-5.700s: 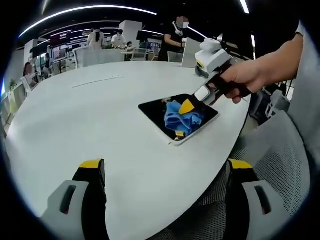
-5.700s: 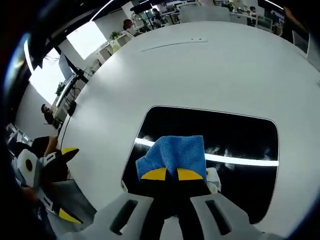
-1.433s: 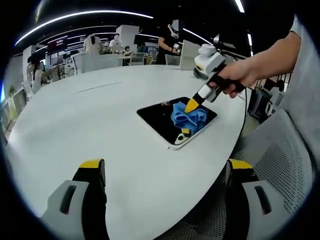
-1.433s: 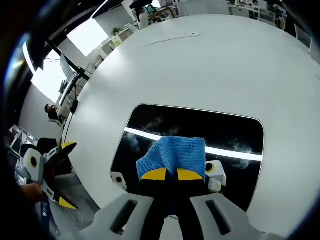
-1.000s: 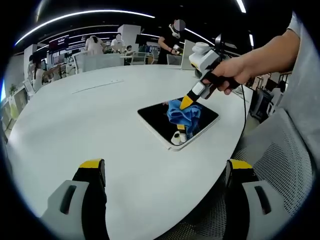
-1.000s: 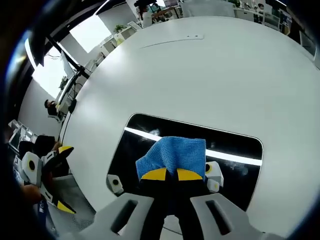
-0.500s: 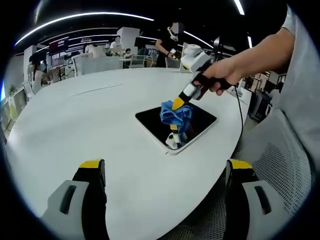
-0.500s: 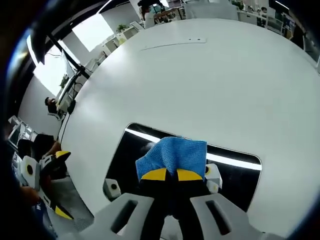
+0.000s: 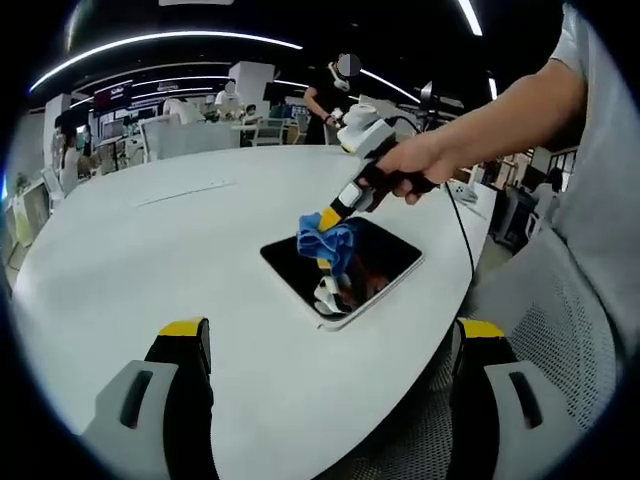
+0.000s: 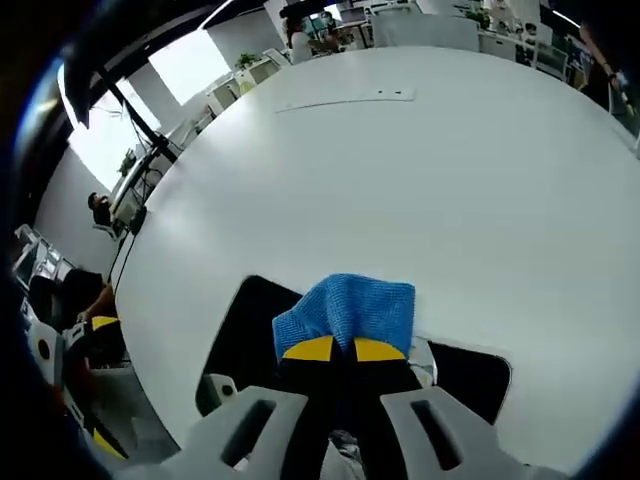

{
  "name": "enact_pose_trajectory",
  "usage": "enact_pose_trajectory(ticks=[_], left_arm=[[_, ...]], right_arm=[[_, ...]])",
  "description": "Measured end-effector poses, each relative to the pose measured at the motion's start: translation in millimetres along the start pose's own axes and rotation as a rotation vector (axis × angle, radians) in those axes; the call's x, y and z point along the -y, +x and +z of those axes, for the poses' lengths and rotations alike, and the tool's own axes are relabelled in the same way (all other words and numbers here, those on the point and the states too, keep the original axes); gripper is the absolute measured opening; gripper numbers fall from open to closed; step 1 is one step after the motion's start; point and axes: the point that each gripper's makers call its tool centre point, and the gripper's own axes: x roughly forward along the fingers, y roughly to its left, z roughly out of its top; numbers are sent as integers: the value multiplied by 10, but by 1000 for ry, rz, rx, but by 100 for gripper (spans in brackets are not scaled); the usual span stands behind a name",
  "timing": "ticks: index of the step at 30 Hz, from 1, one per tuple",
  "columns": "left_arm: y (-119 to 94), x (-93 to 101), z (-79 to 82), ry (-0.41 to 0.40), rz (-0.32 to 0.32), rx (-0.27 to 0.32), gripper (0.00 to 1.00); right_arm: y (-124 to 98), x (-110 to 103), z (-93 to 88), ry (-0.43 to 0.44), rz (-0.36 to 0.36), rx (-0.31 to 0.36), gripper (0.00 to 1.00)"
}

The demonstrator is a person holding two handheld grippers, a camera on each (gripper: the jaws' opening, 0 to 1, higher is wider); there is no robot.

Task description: Wipe the mirror surface with the cleaning cloth until all visible marks leave the cleaned area.

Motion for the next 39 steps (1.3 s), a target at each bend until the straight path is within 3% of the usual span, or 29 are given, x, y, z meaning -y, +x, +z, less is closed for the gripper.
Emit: enact_pose_trajectory(ticks=[17, 34, 39], left_arm=[[5, 7, -32, 7, -1, -23, 99], [3, 22, -29, 10, -5, -23, 99], [11, 84, -40, 43, -18, -30, 99]], right_arm=[[-37, 49, -29, -8, -5, -15, 0], [-193, 373, -131, 4, -51, -19, 0], [-218, 442, -152, 7, -66, -20, 0]])
